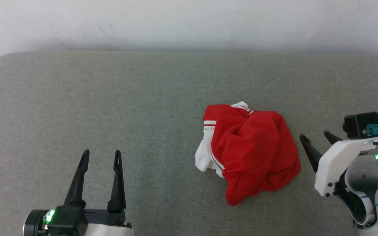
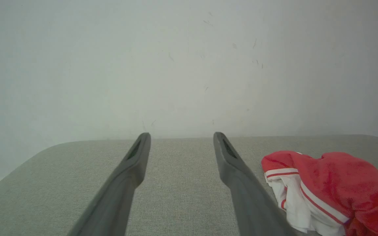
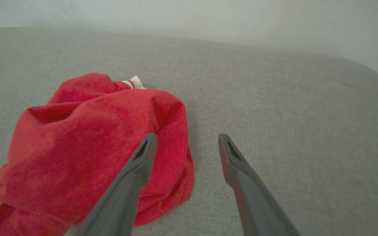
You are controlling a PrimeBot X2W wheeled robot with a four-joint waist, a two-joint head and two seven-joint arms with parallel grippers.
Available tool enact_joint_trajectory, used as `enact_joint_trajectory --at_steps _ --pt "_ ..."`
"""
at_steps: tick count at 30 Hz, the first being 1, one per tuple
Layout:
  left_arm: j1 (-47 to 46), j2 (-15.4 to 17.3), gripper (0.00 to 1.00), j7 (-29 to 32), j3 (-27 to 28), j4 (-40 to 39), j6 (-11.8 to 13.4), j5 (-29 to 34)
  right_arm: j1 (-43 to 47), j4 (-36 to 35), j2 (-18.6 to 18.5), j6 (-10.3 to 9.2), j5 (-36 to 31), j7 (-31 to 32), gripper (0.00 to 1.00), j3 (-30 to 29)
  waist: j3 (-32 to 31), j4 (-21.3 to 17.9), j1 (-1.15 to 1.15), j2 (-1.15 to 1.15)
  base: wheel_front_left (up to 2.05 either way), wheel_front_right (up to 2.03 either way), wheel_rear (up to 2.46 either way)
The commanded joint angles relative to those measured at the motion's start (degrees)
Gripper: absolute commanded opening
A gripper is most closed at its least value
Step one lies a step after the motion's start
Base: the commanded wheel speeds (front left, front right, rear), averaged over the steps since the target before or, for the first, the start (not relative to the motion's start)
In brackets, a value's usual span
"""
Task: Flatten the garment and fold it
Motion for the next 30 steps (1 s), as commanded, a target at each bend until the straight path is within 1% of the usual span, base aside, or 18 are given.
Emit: enact_joint_trajectory --at_steps 1,3,6,10,13,14,16,19,22,26,30 --pt "-0.8 -0.5 1.00 -0.3 0.5 0.4 -0.6 0.6 -0.8 0.5 0.0 -0.04 0.1 1.0 1.00 -0.5 1.4 1.5 -0.01 0.00 0.00 0.00 0.00" --pt "-1.1 -1.3 1.00 -0.3 1.0 0.9 -1.7 0.9 -0.5 2.0 -0.6 -0.04 -1.0 4.1 1.00 -0.8 1.8 2.3 -0.01 0.00 0.00 0.00 0.00" --pt "-1.4 -2.4 1.00 -0.3 1.8 1.6 -3.4 1.4 -0.3 4.8 -1.1 -0.04 -1.1 6.6 1.00 -0.3 2.4 3.4 -0.01 0.00 0.00 0.00 0.00" --pt "-2.0 -3.4 1.00 -0.3 3.1 2.4 -5.5 2.0 -0.8 9.0 -2.0 -0.04 -1.8 6.9 1.00 1.4 3.1 4.5 -0.01 0.00 0.00 0.00 0.00" --pt "-2.4 -4.3 1.00 -0.3 3.8 3.0 -6.7 2.5 -1.7 12.8 -2.0 -0.04 -2.7 5.6 1.00 2.3 3.7 5.0 -0.01 0.00 0.00 0.00 0.00" --pt "-2.5 -4.6 1.00 -0.3 3.9 3.2 -7.2 2.6 -2.0 14.1 -1.7 -0.04 -2.9 5.1 0.80 2.4 3.8 5.0 -0.01 0.00 0.00 0.00 0.00" --pt "-2.8 -5.3 1.00 -0.3 4.2 3.7 -8.0 2.9 -2.6 16.4 -1.1 -0.04 -3.2 3.9 0.00 2.3 3.8 5.0 -0.01 0.00 0.00 0.00 0.00" --pt "-2.8 -6.1 1.00 -0.3 5.1 4.2 -8.8 3.4 -3.8 18.3 -0.8 -0.04 -3.7 1.7 0.00 2.9 3.2 4.3 -0.01 0.00 0.00 0.00 0.00" --pt "-2.4 -6.6 1.00 -0.3 6.1 4.5 -9.5 3.8 -5.8 17.9 -1.1 -0.04 -3.4 -0.3 0.00 3.4 2.0 3.0 -0.01 0.00 0.00 0.00 0.00" --pt "-2.1 -7.3 1.00 -0.3 7.0 4.3 -10.2 4.6 -10.8 14.0 -2.6 -0.04 -2.5 -2.7 0.00 3.9 0.4 0.9 -0.01 0.00 0.00 0.00 0.00" --pt "-1.5 -8.0 1.00 -0.3 7.6 4.1 -10.5 5.3 -16.1 8.3 -4.7 -0.04 -2.6 -4.6 0.00 2.6 -0.9 -0.6 -0.01 0.00 0.00 0.00 0.00"
